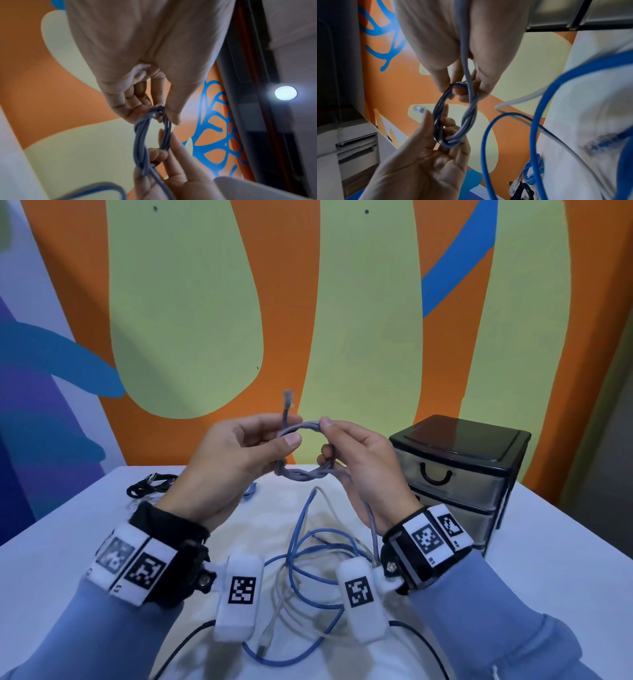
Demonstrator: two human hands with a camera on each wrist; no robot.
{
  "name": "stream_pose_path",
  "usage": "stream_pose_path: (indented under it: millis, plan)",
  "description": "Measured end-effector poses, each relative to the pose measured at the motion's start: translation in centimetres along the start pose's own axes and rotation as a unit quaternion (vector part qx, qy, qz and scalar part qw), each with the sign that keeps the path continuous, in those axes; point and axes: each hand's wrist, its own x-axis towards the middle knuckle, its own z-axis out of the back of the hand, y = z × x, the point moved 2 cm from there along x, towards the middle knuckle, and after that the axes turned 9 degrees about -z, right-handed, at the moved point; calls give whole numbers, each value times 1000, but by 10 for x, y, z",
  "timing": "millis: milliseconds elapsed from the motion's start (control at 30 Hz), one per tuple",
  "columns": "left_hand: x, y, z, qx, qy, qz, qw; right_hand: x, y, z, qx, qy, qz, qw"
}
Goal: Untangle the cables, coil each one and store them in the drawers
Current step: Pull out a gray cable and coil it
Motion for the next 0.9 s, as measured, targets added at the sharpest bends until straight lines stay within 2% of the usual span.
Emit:
stream_pose_path:
  millis: [100, 233, 367, 433, 533, 667, 767, 900]
  plan:
    - [3, 2, 6, 49, -35, -22, 998, -1, 0, 0, -12, 30, -32, 999]
    - [9, -3, 29, 31, -155, -51, 986, -1, 2, 4, -106, 50, -74, 990]
    - [10, -4, 47, 13, -235, -68, 969, -9, 9, 3, -184, 104, -43, 976]
    - [10, -5, 51, -8, -250, -58, 967, -9, 12, 1, -232, 91, 4, 968]
    - [11, -10, 55, -99, -225, -22, 969, -5, 18, 5, -314, 16, 105, 943]
    - [11, -13, 53, -147, -164, 7, 975, -5, 23, 8, -301, -38, 133, 944]
    - [9, -14, 46, -141, -118, 10, 983, -6, 20, 2, -288, -46, 123, 949]
    - [3, -15, 28, -91, -46, 3, 995, -7, 20, -4, -189, -1, 43, 981]
